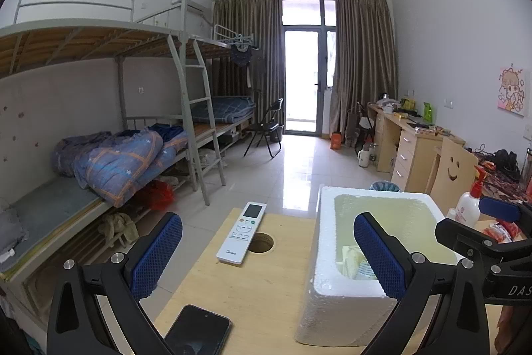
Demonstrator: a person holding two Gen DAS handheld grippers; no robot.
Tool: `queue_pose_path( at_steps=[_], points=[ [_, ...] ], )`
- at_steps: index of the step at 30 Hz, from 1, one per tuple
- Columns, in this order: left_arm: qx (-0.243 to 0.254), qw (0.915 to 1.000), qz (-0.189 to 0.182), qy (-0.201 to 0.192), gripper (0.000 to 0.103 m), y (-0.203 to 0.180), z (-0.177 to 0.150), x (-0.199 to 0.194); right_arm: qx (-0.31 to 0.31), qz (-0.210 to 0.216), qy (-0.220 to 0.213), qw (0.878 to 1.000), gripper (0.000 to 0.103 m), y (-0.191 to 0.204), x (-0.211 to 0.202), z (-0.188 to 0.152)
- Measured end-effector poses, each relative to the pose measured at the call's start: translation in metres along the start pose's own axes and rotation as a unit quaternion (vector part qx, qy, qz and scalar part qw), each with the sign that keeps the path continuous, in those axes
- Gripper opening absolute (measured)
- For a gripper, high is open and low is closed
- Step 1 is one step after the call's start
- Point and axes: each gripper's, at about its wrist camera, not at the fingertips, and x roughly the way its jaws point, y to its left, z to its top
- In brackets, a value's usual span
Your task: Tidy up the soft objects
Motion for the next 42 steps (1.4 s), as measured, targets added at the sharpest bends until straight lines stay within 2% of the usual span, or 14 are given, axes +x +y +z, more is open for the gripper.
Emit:
queue_pose_path(
  at_steps=[12,22,34,42],
  points=[
    [0.007,0.9998,-0.012,-0.016,0.103,-0.016,0.000,-0.035,0.013,-0.008,-0.018,1.000,0.103,-0.005,-0.030,0.000],
    [0.016,0.9981,-0.046,-0.038,0.103,-0.038,0.007,-0.088,0.024,-0.022,-0.046,0.998,0.103,-0.014,-0.081,-0.009],
    [0.038,0.9918,-0.106,-0.059,0.103,-0.079,-0.004,-0.157,0.045,-0.067,-0.077,0.994,0.103,-0.033,-0.152,-0.034],
    [0.038,0.9896,-0.114,-0.078,0.103,-0.089,-0.015,-0.198,0.046,-0.098,-0.098,0.989,0.103,-0.034,-0.190,-0.057]
  ],
)
